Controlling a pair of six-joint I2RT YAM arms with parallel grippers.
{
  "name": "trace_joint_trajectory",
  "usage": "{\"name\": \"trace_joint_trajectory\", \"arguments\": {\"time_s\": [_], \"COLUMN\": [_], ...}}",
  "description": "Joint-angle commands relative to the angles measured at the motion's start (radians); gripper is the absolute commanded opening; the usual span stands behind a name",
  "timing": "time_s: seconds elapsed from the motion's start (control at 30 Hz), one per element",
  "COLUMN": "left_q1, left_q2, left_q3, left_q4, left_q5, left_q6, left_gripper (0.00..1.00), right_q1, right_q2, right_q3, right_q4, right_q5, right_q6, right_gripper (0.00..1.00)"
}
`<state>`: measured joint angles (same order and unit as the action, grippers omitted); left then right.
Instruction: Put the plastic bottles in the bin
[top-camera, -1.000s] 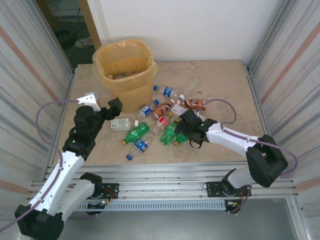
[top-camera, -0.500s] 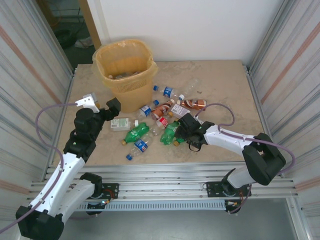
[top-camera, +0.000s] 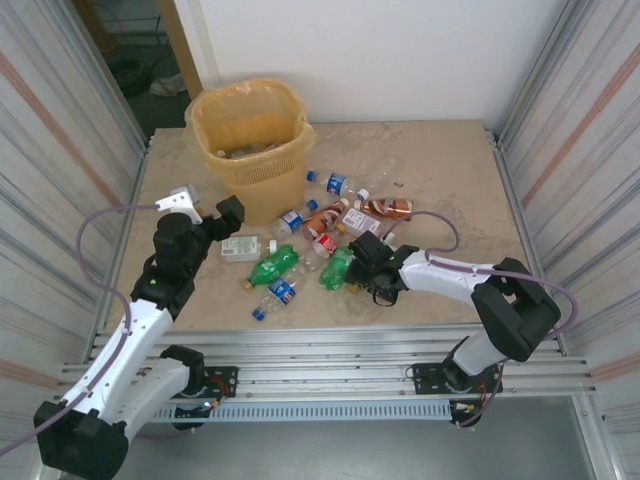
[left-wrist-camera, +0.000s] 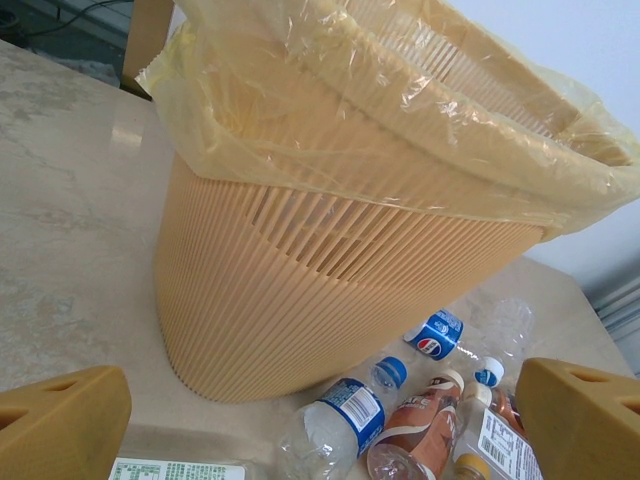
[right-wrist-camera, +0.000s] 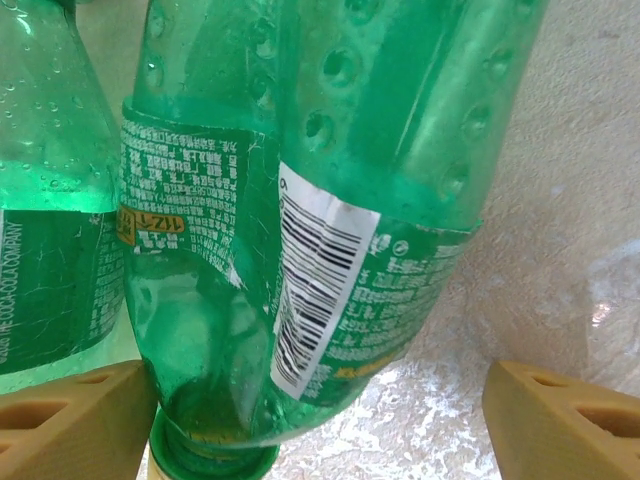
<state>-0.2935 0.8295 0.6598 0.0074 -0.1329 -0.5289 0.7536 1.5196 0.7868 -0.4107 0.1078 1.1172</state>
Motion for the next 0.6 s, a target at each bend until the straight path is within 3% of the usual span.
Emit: {"name": "trace_joint_trajectory", "arguments": {"time_s": [0.0,0.57], "left_q1": [0.011,0.011], "left_q2": [0.009,0.053], "left_q3": [0.012,0.023], "left_q4": [0.043,0.055], "left_q5": [0.011,0.043], "left_q6": [-0.016,-0.025], "left_gripper": [0.99,0.99], "right_q1": [0.005,-0.031], "right_q2": [0.02,0.116], "right_q3": [0.003,0.011], "right_q4": [-0.032,-0.066], "right_q5": [0.012,0.001], "right_q6": [0.007,-0.043], "right_gripper": [0.81,0.56]}}
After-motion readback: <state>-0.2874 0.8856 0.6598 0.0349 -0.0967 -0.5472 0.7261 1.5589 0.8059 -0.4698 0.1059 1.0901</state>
